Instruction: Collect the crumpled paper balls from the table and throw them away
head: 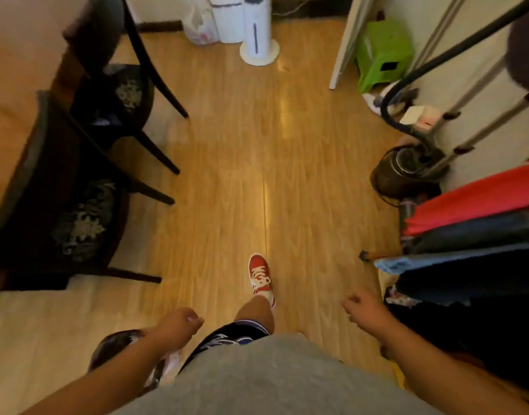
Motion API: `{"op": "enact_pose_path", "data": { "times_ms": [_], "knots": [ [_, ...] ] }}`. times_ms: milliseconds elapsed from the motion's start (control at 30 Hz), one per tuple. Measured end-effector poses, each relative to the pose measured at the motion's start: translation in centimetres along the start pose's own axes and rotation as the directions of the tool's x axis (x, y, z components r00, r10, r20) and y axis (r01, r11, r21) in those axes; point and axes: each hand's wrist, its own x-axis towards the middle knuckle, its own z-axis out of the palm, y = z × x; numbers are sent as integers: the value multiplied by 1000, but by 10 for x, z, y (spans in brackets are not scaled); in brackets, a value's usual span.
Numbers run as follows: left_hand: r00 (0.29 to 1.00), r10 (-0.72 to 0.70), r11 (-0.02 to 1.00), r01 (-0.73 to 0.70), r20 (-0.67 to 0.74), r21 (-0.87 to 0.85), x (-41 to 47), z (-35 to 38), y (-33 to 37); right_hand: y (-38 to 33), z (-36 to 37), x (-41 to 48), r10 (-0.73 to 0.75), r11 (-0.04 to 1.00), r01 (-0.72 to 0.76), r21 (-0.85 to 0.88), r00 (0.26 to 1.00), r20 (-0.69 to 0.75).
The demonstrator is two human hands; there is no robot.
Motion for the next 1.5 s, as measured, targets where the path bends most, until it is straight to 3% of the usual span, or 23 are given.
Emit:
{"op": "enact_pose_path", "data": {
  "times_ms": [133, 267, 467, 767, 967, 1233, 1500],
  "knots": [
    [993, -114, 991, 113, -11, -79, 31, -24, -9, -96, -21, 53, -116, 990, 118, -74, 993, 22],
    [986, -165, 977, 163, 4, -138, 65, -64, 20, -167, -49, 89, -141, 984, 146, -106, 989, 52],
    [998, -57, 995, 58, 8, -79, 108, -137, 123, -213, -105, 135, -53, 995, 53, -89, 999, 1],
    [993, 121, 959, -118, -6, -259, 189, -218, 301, -250, -186, 212, 132, 990, -133, -56, 991, -16],
    [993, 104, 950, -117, -60, -291, 244, -271, 383, -327, -236, 292, 87, 973, -83, -216, 996, 9],
    [985, -122, 931, 72, -121, -358, 271, -321, 373, -539, -270, 363, -123, 912, 171, -373, 981, 148],
    [963, -257, 875, 193, -87, -443, 315, -380, 338, -736, -233, 407, -291, 812, 383, -441, 920, 262]
  ]
}}
